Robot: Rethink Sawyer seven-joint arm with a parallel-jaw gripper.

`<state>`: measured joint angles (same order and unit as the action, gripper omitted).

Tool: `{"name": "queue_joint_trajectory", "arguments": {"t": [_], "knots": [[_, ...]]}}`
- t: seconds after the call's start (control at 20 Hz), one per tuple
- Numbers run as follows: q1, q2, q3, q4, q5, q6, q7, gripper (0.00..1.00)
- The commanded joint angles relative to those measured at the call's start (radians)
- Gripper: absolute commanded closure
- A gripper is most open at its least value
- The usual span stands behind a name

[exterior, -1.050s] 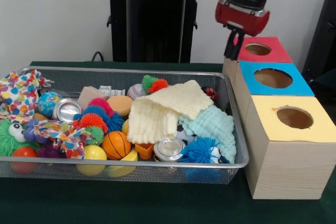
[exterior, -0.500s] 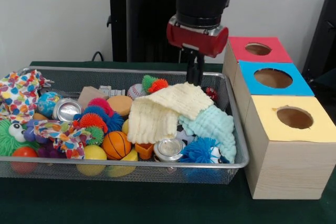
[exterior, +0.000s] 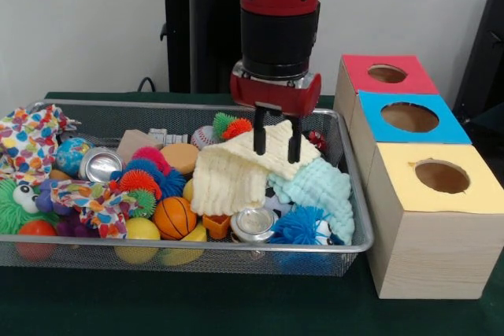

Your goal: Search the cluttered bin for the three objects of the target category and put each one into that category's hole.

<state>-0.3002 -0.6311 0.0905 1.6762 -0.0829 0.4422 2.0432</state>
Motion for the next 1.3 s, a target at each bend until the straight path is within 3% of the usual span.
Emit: {"name": "queue_joint_trajectory", "arguments": {"t": [0.05, 0.35, 0.5, 0.65, 1.0, 1.1, 1.3], "knots": [[-0.04, 0.022, 0.165, 0.055, -0.11, -0.069, -0.142, 0.0], [-0.104, -0.101, 0.233, 0.182, -0.144, -0.023, -0.147, 0.0], [-0.213, -0.143, 0.31, 0.221, -0.17, 0.032, -0.253, 0.0], [-0.354, -0.133, 0.39, 0.229, -0.218, 0.09, -0.376, 0.0], [-0.568, 0.012, 0.442, 0.277, -0.443, -0.057, -0.376, 0.0], [-0.606, 0.018, 0.451, 0.282, -0.489, -0.053, -0.368, 0.0], [-0.671, 0.122, 0.507, 0.215, -0.537, 0.026, -0.413, 0.0]]}}
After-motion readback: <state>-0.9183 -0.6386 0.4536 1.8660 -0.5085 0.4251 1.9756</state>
